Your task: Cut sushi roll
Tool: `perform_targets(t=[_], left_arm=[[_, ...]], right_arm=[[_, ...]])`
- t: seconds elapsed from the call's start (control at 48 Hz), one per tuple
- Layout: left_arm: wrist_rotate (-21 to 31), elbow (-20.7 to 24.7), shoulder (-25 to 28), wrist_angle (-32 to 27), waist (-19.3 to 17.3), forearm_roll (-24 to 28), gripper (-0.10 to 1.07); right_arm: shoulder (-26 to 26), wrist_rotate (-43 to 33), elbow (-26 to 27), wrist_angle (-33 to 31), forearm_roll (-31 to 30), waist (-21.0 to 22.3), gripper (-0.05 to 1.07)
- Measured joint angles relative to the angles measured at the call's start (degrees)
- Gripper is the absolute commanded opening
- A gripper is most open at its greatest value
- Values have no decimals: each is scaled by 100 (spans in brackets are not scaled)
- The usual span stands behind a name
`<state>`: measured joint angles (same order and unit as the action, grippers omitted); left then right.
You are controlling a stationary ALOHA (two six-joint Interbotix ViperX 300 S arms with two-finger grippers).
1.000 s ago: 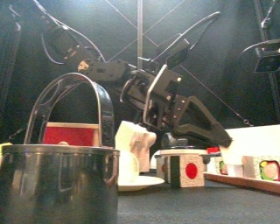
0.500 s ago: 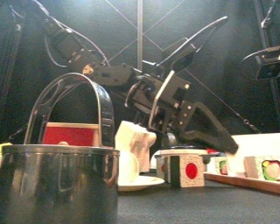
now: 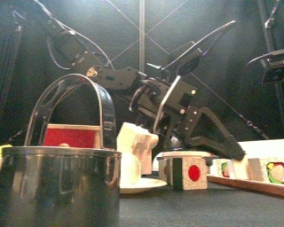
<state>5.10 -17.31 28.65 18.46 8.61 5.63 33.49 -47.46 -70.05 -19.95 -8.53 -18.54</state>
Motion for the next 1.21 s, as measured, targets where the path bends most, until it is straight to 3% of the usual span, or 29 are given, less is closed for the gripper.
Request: perform_targets(t=[0.646,0.896,1.083,1.208], left_arm=[[-9,123,-105,-360,185,0,32],[-9,-9,-492,-404,229,0,32],[18,-123,-642,-404,229,-26,33],[18,-193,-729,-404,220,-246,42]], right_arm=[[-26,9,281,-141,167,-193,37],[35,35,879,-896,-431,-220,37],[35,35,932,-905,-659,-220,37],[44,35,932,-826,-694,-220,37]])
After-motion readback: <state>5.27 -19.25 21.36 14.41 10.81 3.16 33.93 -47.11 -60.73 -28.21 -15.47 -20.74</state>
